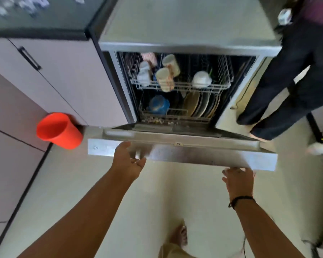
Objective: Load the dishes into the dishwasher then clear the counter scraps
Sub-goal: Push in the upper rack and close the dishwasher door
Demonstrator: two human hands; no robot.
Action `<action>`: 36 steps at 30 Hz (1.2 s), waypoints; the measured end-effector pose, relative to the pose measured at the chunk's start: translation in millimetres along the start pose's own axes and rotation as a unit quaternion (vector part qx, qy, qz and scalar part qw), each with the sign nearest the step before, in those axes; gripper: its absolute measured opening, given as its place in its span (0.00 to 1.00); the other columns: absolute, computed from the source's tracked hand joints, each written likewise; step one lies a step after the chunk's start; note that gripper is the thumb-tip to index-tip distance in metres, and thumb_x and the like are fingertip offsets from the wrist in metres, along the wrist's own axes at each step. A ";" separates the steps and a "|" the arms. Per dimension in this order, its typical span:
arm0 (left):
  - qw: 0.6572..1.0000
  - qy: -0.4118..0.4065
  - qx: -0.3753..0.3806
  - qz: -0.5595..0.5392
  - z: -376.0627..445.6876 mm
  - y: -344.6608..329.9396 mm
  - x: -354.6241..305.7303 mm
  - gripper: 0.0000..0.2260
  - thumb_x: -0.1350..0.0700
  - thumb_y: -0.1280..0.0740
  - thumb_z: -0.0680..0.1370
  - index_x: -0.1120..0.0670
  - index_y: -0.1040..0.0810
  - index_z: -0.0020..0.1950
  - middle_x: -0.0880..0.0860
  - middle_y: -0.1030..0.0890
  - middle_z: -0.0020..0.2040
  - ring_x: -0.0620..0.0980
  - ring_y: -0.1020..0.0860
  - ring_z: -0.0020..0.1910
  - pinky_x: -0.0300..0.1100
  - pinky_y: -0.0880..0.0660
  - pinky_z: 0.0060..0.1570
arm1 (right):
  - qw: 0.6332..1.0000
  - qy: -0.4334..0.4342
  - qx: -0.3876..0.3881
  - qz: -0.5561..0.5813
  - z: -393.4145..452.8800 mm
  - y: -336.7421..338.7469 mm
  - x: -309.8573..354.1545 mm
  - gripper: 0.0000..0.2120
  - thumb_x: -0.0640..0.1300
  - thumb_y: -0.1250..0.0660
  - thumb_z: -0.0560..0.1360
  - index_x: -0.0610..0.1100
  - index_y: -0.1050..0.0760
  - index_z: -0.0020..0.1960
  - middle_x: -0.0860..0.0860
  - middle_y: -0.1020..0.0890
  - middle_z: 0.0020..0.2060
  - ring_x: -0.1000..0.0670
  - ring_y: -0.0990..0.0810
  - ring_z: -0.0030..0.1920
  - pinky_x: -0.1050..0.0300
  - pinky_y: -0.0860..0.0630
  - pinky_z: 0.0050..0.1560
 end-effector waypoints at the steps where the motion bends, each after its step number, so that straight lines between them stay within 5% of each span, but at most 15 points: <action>1: 1.000 -0.012 0.014 0.004 -8.1 -18.7 -12.6 0.18 0.55 0.34 0.75 0.56 0.27 0.65 0.54 0.22 0.55 0.53 0.21 0.48 0.48 0.23 0.50 | 0.995 0.039 -0.026 -0.083 5.4 0.0 20.1 0.04 0.44 0.36 0.73 0.43 0.28 0.44 0.41 0.21 0.41 0.39 0.19 0.45 0.43 0.22 0.52; 4: 0.990 -0.062 0.089 0.093 -29.4 -69.8 -45.2 0.09 0.61 0.36 0.77 0.52 0.30 0.56 0.56 0.23 0.52 0.55 0.23 0.51 0.51 0.26 0.60 | 0.970 0.106 -0.092 -0.198 15.5 -3.9 83.4 0.23 0.46 0.31 0.73 0.36 0.29 0.63 0.40 0.20 0.55 0.37 0.22 0.56 0.46 0.27 0.57; 7: 0.924 -0.156 0.133 0.323 -39.6 -109.7 -77.3 0.07 0.62 0.34 0.77 0.53 0.26 0.53 0.54 0.22 0.54 0.56 0.26 0.58 0.49 0.26 0.58 | 0.938 0.171 -0.072 -0.294 35.5 -17.3 148.9 0.21 0.53 0.33 0.75 0.38 0.24 0.58 0.42 0.18 0.53 0.39 0.22 0.53 0.49 0.27 0.51; 10: 0.719 -0.339 0.083 0.601 -42.2 -138.0 -118.3 0.21 0.59 0.32 0.77 0.53 0.30 0.69 0.52 0.27 0.67 0.55 0.30 0.67 0.48 0.31 0.63 | 0.860 0.244 -0.068 -0.444 51.1 -33.3 216.9 0.21 0.59 0.35 0.75 0.40 0.21 0.48 0.41 0.17 0.45 0.42 0.23 0.42 0.53 0.30 0.40; 14: 0.447 -0.447 -0.024 0.774 -29.0 -164.2 -162.7 0.32 0.52 0.30 0.75 0.54 0.40 0.75 0.55 0.36 0.75 0.57 0.38 0.73 0.54 0.35 0.67 | 0.700 0.417 -0.128 -0.565 47.3 -67.8 294.2 0.21 0.50 0.26 0.69 0.39 0.27 0.55 0.38 0.23 0.49 0.37 0.23 0.48 0.45 0.25 0.43; 17: 0.338 -0.475 -0.049 0.811 -6.1 -203.4 -204.2 0.40 0.46 0.30 0.73 0.52 0.48 0.77 0.56 0.47 0.78 0.59 0.49 0.76 0.58 0.39 0.69 | 0.598 0.503 -0.097 -0.616 57.3 -112.3 325.4 0.38 0.49 0.21 0.62 0.40 0.36 0.64 0.35 0.30 0.60 0.33 0.29 0.58 0.37 0.27 0.54; 20: 0.243 -0.480 -0.043 0.842 16.9 -245.1 -232.7 0.47 0.40 0.30 0.71 0.52 0.57 0.78 0.55 0.56 0.79 0.58 0.57 0.77 0.57 0.48 0.73 | 0.562 0.502 -0.015 -0.658 75.2 -154.6 345.0 0.50 0.58 0.24 0.63 0.44 0.46 0.75 0.39 0.43 0.74 0.35 0.44 0.73 0.38 0.42 0.71; 24: 0.168 -0.470 0.005 0.866 55.4 -290.3 -254.8 0.51 0.37 0.30 0.69 0.52 0.59 0.78 0.54 0.57 0.79 0.56 0.58 0.77 0.54 0.57 0.74 | 0.535 0.489 0.056 -0.687 93.3 -206.2 356.2 0.54 0.65 0.27 0.64 0.44 0.50 0.78 0.42 0.44 0.76 0.38 0.43 0.74 0.43 0.43 0.73; 29: 0.144 -0.493 0.139 0.847 83.2 -315.9 -268.9 0.49 0.35 0.32 0.70 0.50 0.61 0.78 0.53 0.59 0.78 0.54 0.58 0.77 0.48 0.58 0.74 | 0.560 0.518 0.054 -0.644 101.5 -210.4 365.7 0.45 0.56 0.24 0.66 0.41 0.39 0.75 0.40 0.34 0.72 0.34 0.32 0.69 0.41 0.35 0.68; 36: 0.091 -0.542 0.175 0.817 94.5 -315.3 -271.2 0.43 0.29 0.47 0.71 0.50 0.57 0.78 0.53 0.53 0.78 0.52 0.56 0.77 0.46 0.58 0.75 | 0.532 0.543 0.033 -0.648 94.8 -213.2 366.3 0.42 0.52 0.19 0.60 0.36 0.29 0.68 0.35 0.24 0.62 0.30 0.22 0.57 0.34 0.25 0.54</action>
Point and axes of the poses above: each hand's wrist, its own z-axis towards the middle knuckle, its own y-axis out of the back of the hand, x = y × z, the point moved 8 cm from there along z, towards the middle knuckle
